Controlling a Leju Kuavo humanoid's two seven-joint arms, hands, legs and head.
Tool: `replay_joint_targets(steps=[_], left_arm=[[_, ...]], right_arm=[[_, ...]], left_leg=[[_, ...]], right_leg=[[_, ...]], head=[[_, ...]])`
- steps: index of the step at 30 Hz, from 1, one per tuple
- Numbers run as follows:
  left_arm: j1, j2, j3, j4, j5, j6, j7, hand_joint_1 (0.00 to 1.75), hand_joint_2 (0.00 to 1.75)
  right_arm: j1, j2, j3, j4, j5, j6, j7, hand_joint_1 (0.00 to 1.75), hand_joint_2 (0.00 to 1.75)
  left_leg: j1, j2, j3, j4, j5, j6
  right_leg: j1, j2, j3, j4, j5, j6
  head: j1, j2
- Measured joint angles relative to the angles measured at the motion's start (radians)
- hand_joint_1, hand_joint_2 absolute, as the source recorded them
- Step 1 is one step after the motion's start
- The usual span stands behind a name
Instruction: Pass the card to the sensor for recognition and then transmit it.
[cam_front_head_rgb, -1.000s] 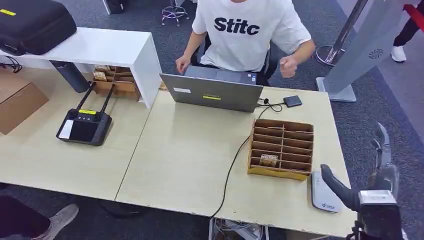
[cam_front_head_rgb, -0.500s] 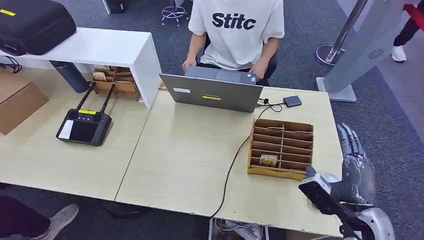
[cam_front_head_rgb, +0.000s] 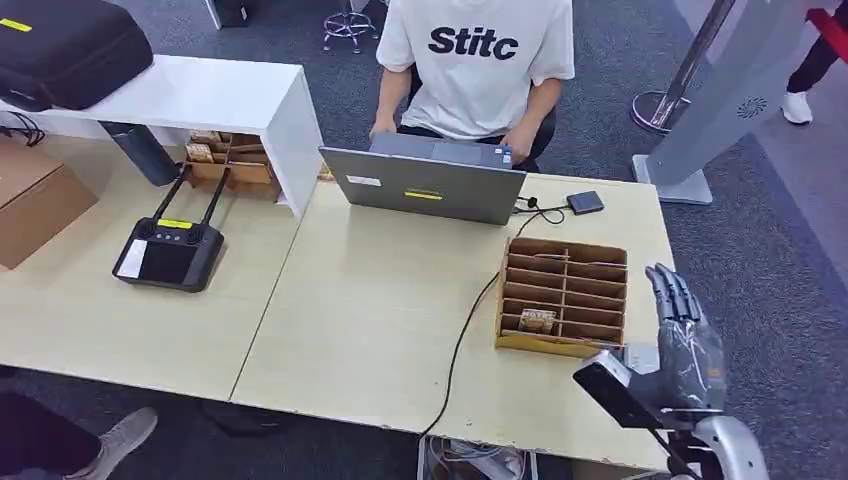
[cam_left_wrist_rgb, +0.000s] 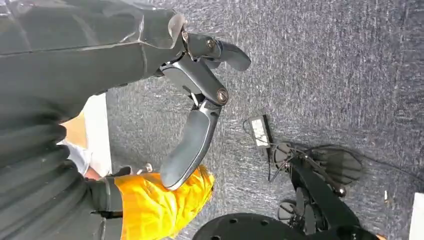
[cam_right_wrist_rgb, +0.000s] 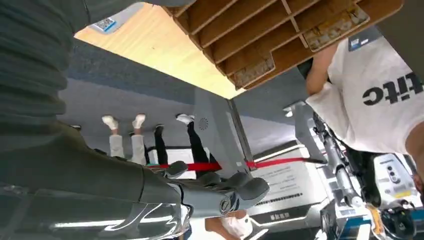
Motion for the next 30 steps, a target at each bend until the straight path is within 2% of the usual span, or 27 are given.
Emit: replay_joint_targets(steps=[8,18,30], left_arm=[[0.025,-0.004,-0.043,-0.037,0.019,0.001,0.024,0.0,1.75],[0.028,-0.005,-0.053,-0.049,0.01,0.0,0.024,0.0,1.75],[0.014,-0.005,-0.04,-0.049,-0.063,-0.02,-0.014,0.0,1.75]], right_arm=[[0.001,0.0,0.01,0.045,0.018,0.013,0.016,0.0,1.75],[-0.002,0.0,0.023,0.1,0.035,0.013,0.021,0.0,1.75],[-0.064,0.0,0.038,0.234,0.052,-0.005,0.027,0.0,1.75]], left_leg=[[0.0,0.0,0.0,0.0,0.0,0.0],[0.0,0.0,0.0,0.0,0.0,0.0],[0.0,0.0,0.0,0.0,0.0,0.0]], right_leg=[[0.0,0.0,0.0,0.0,0.0,0.0],[0.0,0.0,0.0,0.0,0.0,0.0],[0.0,0.0,0.0,0.0,0.0,0.0]], head=[[0.0,0.0],[0.0,0.0],[0.0,0.0]])
